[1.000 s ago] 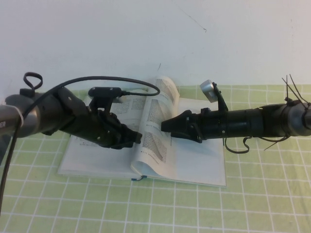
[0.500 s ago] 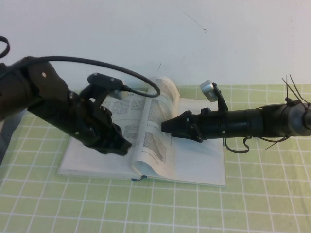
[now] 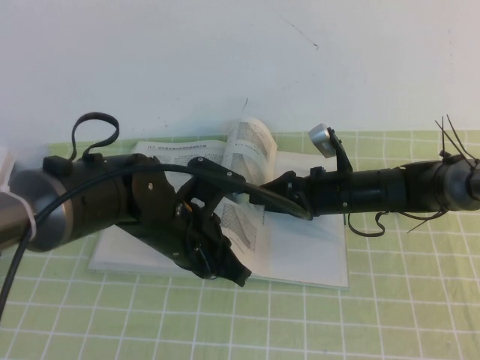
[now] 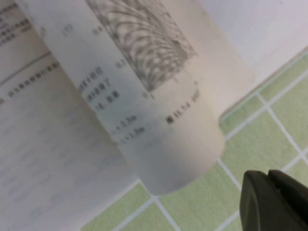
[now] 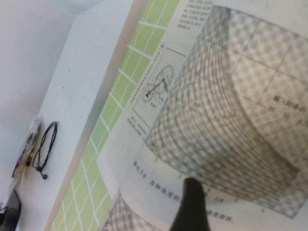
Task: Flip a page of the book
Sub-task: Open the closed book
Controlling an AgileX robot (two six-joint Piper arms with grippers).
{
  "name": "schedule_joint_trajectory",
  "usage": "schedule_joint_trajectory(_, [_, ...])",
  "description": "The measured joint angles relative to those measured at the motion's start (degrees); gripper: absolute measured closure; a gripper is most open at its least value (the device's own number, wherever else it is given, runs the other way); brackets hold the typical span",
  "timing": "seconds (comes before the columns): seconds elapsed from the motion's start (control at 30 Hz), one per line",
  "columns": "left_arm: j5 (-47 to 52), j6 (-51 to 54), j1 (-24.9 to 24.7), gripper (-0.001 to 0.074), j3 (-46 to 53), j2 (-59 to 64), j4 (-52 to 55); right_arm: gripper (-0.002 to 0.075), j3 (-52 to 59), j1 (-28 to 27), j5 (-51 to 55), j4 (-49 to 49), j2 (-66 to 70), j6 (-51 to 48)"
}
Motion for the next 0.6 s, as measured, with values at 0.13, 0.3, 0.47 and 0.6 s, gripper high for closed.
schedule_joint_trajectory(0.13, [-1.8, -0.6, 0.0, 0.0737, 0.1, 1.0, 0.6, 0.0193, 0.0, 0.0, 0.0, 0.0, 0.0, 0.0])
schedule_joint_trajectory(0.3, [-4.0, -0.8, 0.0, 0.0737, 0.1, 2.9, 0.6, 0.0193, 0.0, 0.0, 0.0, 0.0, 0.0, 0.0])
schedule_joint_trajectory(0.47, [-5.3, -0.8, 0.0, 0.0737, 0.1, 5.3, 0.6, 0.0193, 0.0, 0.0, 0.0, 0.0, 0.0, 0.0])
schedule_joint_trajectory(0.6, [-6.1, -1.0, 0.0, 0.0737, 0.1, 6.2, 0.6, 0.0193, 0.0, 0.0, 0.0, 0.0, 0.0, 0.0])
